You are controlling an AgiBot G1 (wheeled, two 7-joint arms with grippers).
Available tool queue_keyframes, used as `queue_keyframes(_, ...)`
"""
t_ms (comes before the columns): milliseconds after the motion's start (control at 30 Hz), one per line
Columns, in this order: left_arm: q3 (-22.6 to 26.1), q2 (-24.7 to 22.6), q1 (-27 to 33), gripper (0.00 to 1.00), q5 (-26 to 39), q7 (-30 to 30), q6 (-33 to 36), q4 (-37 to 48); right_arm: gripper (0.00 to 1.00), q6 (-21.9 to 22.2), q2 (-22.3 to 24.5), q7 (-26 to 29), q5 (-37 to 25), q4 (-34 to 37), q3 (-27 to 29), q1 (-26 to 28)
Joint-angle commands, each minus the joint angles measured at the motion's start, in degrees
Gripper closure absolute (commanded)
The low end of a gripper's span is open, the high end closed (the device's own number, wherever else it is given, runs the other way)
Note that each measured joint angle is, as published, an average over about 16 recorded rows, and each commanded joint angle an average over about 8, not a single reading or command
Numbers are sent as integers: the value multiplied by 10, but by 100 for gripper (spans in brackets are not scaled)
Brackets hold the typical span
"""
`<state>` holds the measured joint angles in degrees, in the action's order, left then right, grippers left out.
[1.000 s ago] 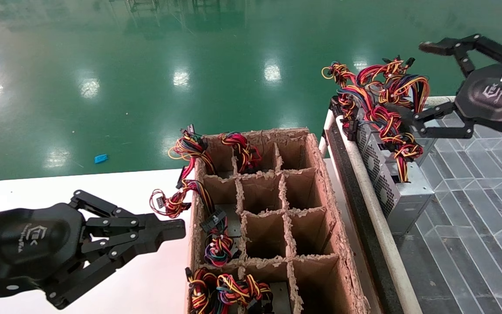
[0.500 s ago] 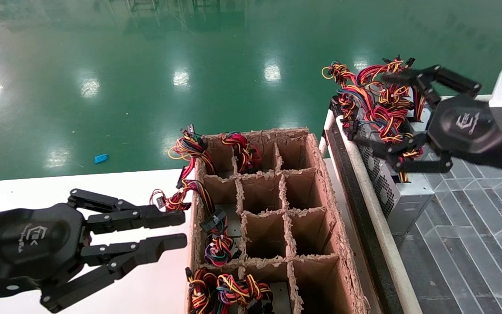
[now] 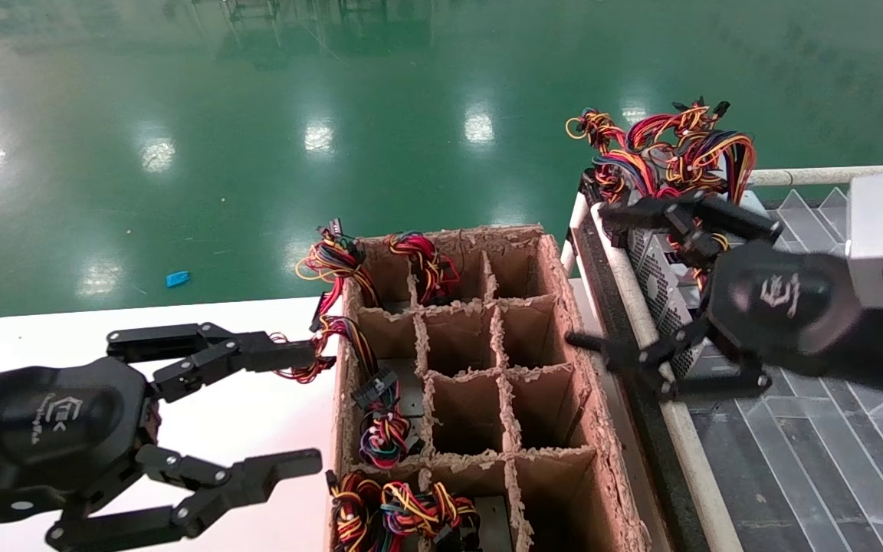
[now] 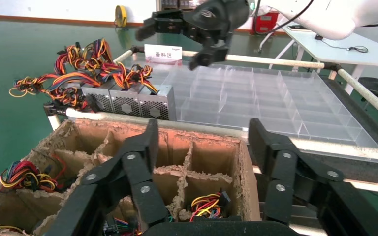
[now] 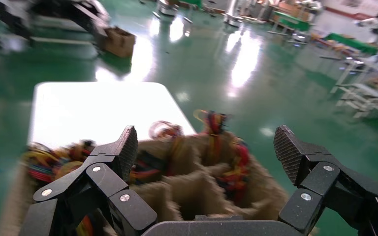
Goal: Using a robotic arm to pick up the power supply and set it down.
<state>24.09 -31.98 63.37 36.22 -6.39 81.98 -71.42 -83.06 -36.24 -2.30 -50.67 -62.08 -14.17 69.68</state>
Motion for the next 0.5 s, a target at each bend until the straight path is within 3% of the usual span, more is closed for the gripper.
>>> queue_keyframes(33,0,0,0,0,0,0,0,0,0,-3,1,16,11,-14,-2,-10)
queue_keyframes(500,0,0,0,0,0,0,0,0,0,-25,12,124,84,-109,-18,-77)
